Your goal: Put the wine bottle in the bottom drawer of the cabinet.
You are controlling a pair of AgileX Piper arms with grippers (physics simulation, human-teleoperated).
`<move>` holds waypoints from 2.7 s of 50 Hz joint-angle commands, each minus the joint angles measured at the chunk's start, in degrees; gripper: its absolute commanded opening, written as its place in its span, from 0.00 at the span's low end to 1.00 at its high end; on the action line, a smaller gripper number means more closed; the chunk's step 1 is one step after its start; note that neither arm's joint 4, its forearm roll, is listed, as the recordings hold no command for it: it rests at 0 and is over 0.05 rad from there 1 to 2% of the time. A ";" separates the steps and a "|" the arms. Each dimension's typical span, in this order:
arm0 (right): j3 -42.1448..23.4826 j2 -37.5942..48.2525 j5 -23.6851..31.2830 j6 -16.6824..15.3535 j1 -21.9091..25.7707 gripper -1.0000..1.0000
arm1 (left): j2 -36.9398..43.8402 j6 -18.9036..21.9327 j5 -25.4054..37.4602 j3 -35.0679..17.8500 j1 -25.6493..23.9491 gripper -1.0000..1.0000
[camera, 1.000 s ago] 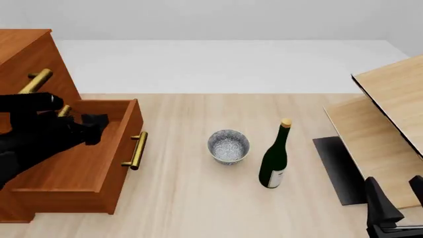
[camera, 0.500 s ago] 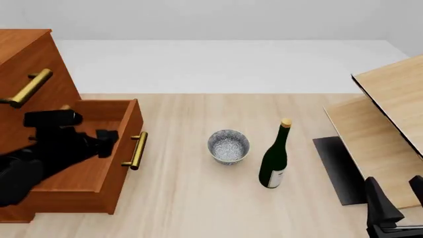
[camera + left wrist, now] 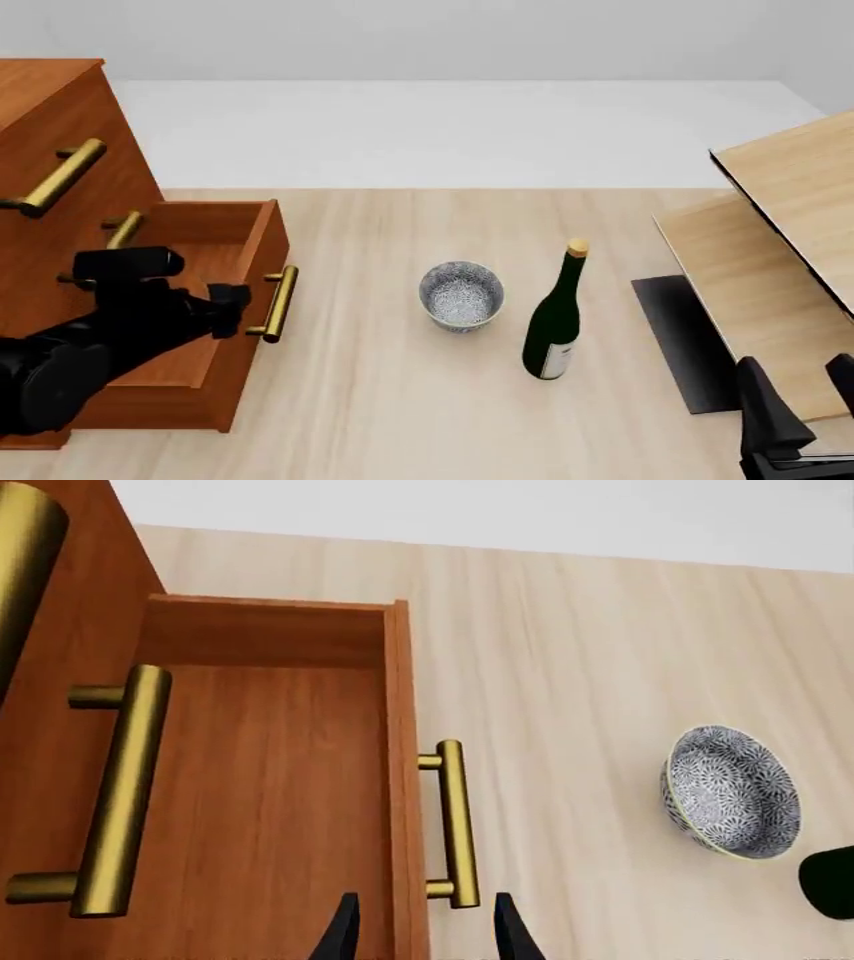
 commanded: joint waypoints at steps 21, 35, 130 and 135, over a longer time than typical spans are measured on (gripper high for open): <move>-0.02 -0.03 0.01 0.00 -0.13 1.00 | 5.42 -2.05 -9.54 4.98 -1.53 1.00; -0.03 0.03 0.02 0.15 -0.16 1.00 | 8.63 -3.13 -13.52 6.64 -2.57 1.00; -0.07 -0.19 -0.29 -0.69 0.15 1.00 | 16.91 -5.15 -19.16 2.72 -15.10 1.00; -0.08 -0.19 -0.29 -0.68 0.16 1.00 | 16.67 -4.46 -19.08 2.44 -14.95 1.00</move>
